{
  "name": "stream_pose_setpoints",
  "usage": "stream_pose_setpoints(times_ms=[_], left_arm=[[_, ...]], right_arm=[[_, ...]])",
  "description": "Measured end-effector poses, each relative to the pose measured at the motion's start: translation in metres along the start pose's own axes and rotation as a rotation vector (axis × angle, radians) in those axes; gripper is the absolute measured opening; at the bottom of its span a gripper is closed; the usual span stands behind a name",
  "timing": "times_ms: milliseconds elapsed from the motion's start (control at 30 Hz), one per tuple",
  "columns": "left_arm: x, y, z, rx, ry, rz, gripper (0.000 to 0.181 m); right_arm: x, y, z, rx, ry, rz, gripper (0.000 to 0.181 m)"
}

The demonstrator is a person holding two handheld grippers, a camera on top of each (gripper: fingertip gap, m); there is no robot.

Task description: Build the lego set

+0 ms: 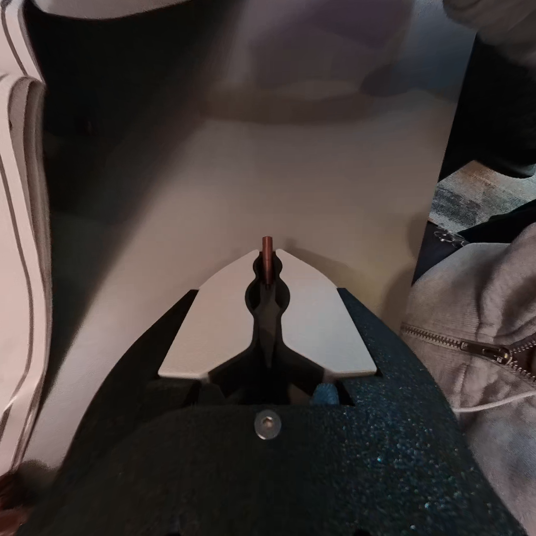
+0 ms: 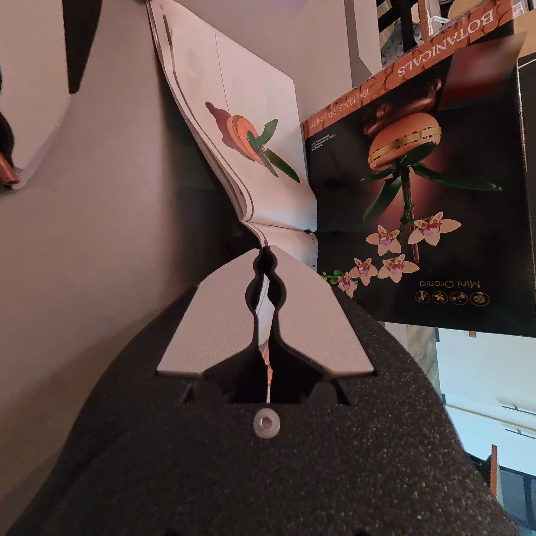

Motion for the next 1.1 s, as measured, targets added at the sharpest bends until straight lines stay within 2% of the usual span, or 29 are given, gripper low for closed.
stream_pose_setpoints(times_ms=[267,400,533,667,733,867,933,1100], left_arm=[[-0.001,-0.003,-0.002,0.045,-0.170,0.061,0.009],[0.000,-0.004,-0.003,0.055,-0.168,0.057,0.012],[0.003,-0.008,-0.008,0.110,-0.093,0.011,0.023],[0.028,-0.018,-0.024,0.174,0.155,-0.071,0.028],[0.039,-0.032,-0.028,0.238,0.230,-0.105,0.025],[0.051,-0.059,-0.022,0.361,0.239,-0.093,0.012],[0.057,-0.063,-0.018,0.362,0.237,-0.094,0.006],[0.069,-0.067,-0.011,0.340,0.246,-0.095,0.004]], right_arm=[[-0.001,0.000,-0.001,-0.012,0.016,-0.007,0.000],[-0.001,0.000,-0.001,-0.013,0.027,0.002,0.000],[-0.001,0.000,-0.001,-0.010,0.035,0.002,0.000],[-0.001,0.003,-0.002,-0.010,0.039,0.016,0.000],[-0.001,0.005,-0.003,-0.010,0.039,0.023,0.000],[0.000,0.006,-0.003,-0.008,0.039,0.034,0.000],[0.000,0.008,-0.003,-0.012,0.045,0.044,0.000],[0.001,0.013,-0.004,-0.020,0.053,0.071,0.000]])
Point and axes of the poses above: each gripper's, where its closed fingertips meet, z out along the fingers, x out of its top, y = z × x across the jaws, the point moved 2 cm from there along -z, back along the fingers, and after that the axes turned 8 degrees about -z, right-handed, at the moved point
